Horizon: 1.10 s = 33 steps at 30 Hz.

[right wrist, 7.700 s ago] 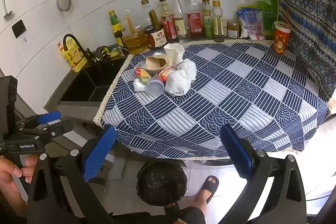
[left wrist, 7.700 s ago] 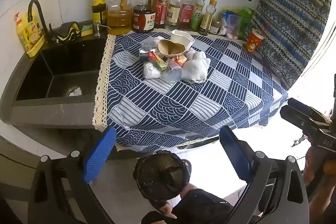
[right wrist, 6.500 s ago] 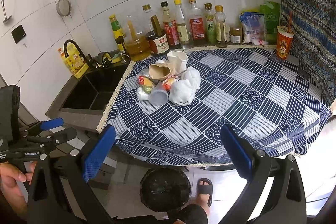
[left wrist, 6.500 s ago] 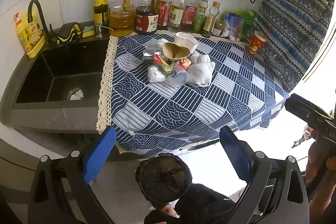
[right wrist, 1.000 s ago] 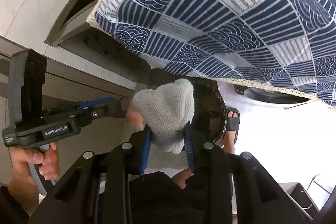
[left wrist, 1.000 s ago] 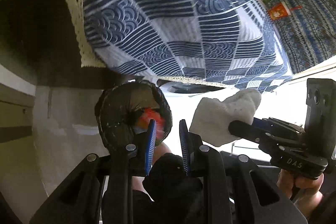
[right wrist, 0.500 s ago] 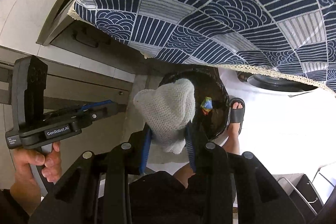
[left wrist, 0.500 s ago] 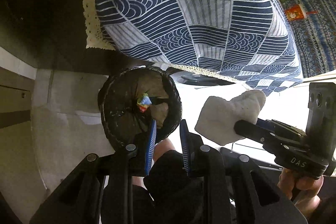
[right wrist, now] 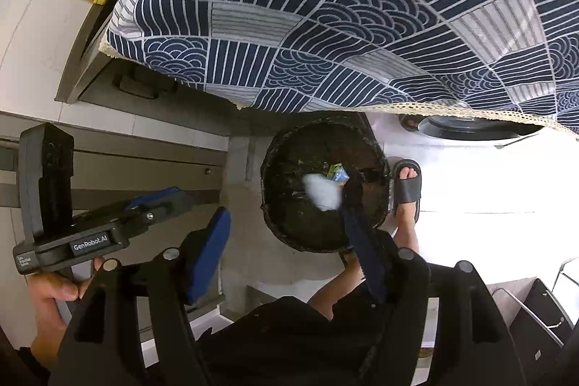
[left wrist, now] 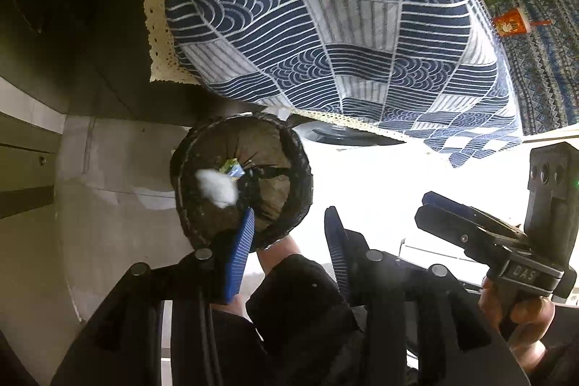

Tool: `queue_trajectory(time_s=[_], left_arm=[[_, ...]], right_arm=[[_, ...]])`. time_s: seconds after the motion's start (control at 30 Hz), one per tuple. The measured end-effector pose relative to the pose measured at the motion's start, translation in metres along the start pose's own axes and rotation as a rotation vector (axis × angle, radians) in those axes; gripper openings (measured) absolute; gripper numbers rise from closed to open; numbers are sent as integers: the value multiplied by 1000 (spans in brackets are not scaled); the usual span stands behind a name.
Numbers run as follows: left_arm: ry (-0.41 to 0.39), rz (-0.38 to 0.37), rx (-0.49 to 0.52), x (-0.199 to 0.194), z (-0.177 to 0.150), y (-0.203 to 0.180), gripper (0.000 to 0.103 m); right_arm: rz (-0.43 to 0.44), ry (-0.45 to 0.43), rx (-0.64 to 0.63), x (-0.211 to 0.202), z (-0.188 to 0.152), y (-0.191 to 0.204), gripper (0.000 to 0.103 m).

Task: Collect trash
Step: 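Open the left tool over the bin while the right tool releases the tissue, then raise both open tools back to the trash pile on the table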

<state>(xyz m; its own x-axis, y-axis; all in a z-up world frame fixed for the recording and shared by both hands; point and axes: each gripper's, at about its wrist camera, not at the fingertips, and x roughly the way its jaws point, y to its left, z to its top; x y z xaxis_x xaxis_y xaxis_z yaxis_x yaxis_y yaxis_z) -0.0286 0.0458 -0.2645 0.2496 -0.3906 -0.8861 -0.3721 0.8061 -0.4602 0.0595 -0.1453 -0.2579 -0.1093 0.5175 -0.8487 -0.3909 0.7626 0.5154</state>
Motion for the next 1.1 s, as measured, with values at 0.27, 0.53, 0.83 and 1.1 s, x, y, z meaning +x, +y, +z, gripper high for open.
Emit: queue_trajectory(time_s=[0.27, 0.53, 0.83, 1.1], left_arm=[[-98, -18, 57, -45, 10, -29, 39], [-223, -10, 119, -103, 16, -53, 54], [-379, 5, 172, -166, 38, -84, 76], [-477, 27, 232, -202, 69, -112, 76]], right_arm=[[3, -107, -11, -49, 3, 16, 72], [-5, -264, -49, -111, 2, 38, 83], [-22, -454, -51, -174, 18, 45, 96], [-32, -552, -94, -220, 54, 54, 97]])
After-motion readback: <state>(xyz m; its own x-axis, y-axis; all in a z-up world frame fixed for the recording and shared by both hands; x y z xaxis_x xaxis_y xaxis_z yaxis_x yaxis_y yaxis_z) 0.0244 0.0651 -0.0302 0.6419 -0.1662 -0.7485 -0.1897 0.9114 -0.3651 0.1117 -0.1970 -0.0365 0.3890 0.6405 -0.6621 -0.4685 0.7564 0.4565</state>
